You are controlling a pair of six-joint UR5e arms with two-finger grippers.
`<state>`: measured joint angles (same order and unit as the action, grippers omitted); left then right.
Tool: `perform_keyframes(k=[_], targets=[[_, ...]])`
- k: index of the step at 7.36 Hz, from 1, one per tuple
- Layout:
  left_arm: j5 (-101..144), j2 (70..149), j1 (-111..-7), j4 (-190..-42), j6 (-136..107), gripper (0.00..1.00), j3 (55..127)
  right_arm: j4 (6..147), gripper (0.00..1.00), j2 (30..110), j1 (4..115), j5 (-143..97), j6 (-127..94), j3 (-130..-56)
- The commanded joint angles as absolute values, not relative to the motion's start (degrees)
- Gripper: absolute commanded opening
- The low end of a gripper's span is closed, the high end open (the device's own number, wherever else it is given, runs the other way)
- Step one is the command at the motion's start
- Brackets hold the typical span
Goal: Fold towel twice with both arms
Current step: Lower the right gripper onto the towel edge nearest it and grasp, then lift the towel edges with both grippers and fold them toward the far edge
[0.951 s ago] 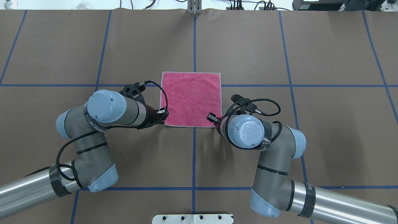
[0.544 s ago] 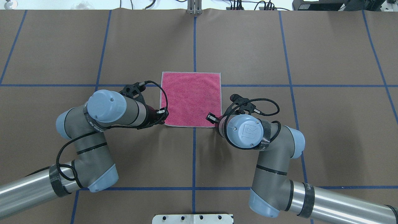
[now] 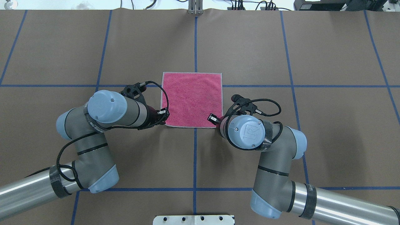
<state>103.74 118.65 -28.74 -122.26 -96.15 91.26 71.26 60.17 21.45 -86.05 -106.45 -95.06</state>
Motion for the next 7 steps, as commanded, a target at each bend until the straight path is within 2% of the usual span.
perform_keyframes(k=[1, 5, 7], targets=[[103.89, 118.74, -28.74, -122.26, -96.15, 0.0, 91.49, 71.28, 0.0, 60.29, 21.97, -86.13, -106.0, -95.79], [104.67, 116.64, -28.83, -121.82, -96.15, 0.0, 97.8, 79.16, 0.0, 61.7, 22.5, -86.66, -105.91, -105.53], [107.14, 115.75, -29.26, -118.85, -96.15, 0.0, 101.07, 80.86, 0.0, 61.79, 22.32, -86.92, -105.91, -108.19]])
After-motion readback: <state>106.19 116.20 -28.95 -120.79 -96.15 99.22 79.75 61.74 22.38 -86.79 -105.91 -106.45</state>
